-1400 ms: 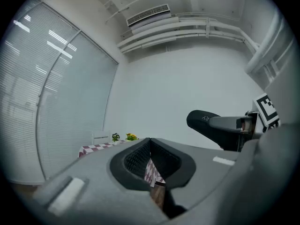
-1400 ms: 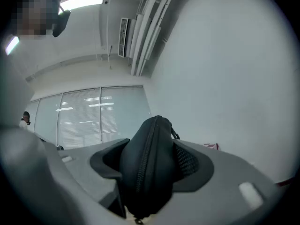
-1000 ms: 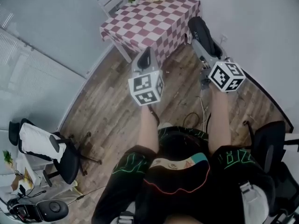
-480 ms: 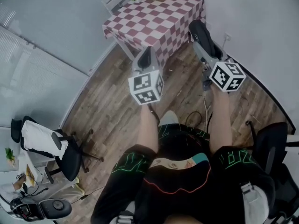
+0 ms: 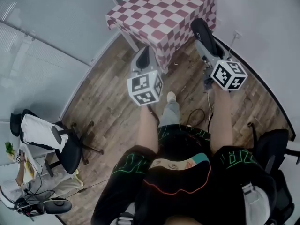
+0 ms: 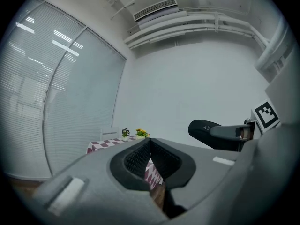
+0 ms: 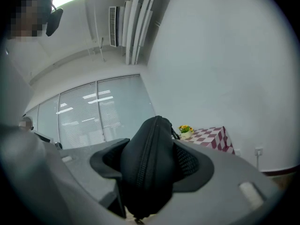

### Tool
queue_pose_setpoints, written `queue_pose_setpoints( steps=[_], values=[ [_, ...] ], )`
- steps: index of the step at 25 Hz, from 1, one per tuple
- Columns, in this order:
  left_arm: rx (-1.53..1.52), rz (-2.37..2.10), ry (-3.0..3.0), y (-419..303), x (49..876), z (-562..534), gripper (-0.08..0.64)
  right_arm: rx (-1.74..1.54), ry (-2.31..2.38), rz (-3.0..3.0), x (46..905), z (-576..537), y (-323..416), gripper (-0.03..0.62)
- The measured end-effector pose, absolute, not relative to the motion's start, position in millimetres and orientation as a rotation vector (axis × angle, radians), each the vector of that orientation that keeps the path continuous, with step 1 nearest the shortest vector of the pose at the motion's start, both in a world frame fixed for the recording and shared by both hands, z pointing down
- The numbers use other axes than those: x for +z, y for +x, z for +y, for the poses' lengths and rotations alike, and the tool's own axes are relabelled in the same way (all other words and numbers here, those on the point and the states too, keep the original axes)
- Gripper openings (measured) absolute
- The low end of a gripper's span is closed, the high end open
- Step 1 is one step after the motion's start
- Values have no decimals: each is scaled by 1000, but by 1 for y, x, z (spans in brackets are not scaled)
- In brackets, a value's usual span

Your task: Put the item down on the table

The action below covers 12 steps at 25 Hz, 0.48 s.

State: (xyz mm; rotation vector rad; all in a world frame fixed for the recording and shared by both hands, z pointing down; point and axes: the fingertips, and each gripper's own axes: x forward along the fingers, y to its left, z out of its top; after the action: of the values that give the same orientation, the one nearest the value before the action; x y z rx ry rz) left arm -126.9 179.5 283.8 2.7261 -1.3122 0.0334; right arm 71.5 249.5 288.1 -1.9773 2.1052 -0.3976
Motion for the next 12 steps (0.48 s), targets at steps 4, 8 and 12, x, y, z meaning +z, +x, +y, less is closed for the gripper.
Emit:
queue_pose_setpoints(
  steps=[4,8,12],
  values=[
    [76,-1340,2687,-130,300,150,9,-439,-1983,2125,304,215,70,282],
    [133,-1355,2638,-130,323,115,9,-463,-2028,2146,324,180,76,282],
    [180,-1342,2620,-115,339,79,9,-502,-2049,2133,338,145,91,282]
  ],
)
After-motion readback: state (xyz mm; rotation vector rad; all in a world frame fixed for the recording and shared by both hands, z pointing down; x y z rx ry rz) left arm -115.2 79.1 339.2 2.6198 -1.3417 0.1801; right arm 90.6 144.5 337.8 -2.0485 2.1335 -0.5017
